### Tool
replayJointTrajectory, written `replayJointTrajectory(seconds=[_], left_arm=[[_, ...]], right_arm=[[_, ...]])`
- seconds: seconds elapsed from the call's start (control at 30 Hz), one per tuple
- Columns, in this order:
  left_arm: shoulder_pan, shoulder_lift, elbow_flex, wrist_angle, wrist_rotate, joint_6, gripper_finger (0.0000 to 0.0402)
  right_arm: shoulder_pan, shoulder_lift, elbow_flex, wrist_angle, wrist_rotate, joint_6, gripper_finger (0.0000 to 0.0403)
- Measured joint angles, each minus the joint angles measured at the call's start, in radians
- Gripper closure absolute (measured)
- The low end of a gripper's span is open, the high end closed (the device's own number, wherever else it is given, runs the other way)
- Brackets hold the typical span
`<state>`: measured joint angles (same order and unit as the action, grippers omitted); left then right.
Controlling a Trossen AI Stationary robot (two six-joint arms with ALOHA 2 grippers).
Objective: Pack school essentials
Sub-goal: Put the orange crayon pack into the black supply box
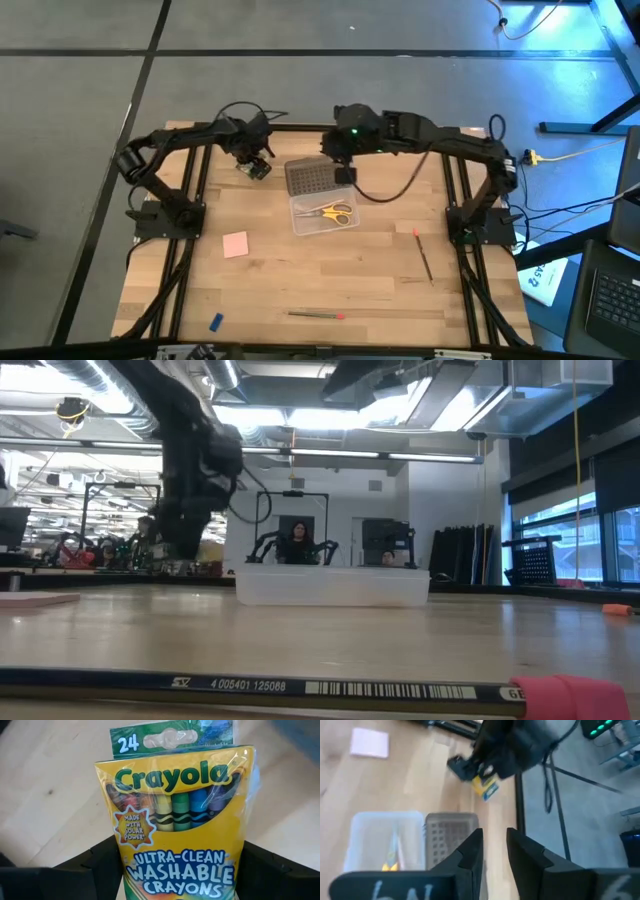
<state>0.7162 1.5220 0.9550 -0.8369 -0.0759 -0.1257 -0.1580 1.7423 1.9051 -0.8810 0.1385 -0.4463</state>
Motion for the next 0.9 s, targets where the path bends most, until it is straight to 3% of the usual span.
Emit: replayJointTrajectory(seconds=[0.17,0.37,0.47,0.73,0.9], left_arm=[[-0.109,-0.125,0.000,-0.053,0.001,-0.041,0.0113],[-0.327,-0.230,0.000,-0.063,-0.012,-0.151,0.0113],[-0.444,-0.233,0.000,-0.027,-0.014,-0.211,0.0113],[-0.656,-0.196,0.001,0.150,-0.067,-0.307,0.0113],[-0.730,-0.147,0.002,0.259,-0.109,-0.337,0.0113]], right_arm=[[0.031,-0.031,-0.001,-0.112,-0.006,0.042,0.0315],[0.072,-0.069,-0.001,-0.256,-0.010,0.112,0.0315],[0.089,-0.073,-0.001,-0.334,-0.034,0.137,0.0315],[0.119,-0.080,-0.002,-0.397,-0.299,0.180,0.0315],[0.138,-0.086,-0.002,-0.397,-0.317,0.184,0.0315]])
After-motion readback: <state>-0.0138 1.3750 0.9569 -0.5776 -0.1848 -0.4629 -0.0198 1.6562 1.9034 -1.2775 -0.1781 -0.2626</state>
